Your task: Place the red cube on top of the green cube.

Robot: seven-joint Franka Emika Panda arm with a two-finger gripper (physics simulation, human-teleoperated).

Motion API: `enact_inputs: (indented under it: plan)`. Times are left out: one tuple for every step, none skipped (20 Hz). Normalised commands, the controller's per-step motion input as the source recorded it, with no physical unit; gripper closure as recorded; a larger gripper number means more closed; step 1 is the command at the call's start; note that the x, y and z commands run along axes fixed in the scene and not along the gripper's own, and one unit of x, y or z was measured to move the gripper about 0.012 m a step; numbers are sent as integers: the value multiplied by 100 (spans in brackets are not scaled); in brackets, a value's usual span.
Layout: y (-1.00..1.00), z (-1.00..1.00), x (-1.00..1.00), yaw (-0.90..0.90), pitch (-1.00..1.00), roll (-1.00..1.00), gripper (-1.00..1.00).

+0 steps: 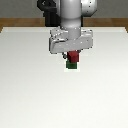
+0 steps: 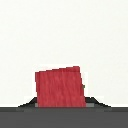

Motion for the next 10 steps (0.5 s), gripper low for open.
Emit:
enact_inputs:
  plan:
    - [0, 0, 0, 0, 0, 0, -100]
    - [0, 0, 0, 0, 0, 0, -100]
    - [0, 0, 0, 0, 0, 0, -100]
    - [0, 0, 0, 0, 0, 0, -100]
    - [0, 0, 0, 0, 0, 0, -100]
    - [0, 0, 0, 0, 0, 0, -100]
    - [0, 0, 0, 0, 0, 0, -100]
    - [0, 0, 0, 0, 0, 0, -100]
    - [0, 0, 0, 0, 0, 0, -100]
    - [0, 0, 0, 0, 0, 0, -100]
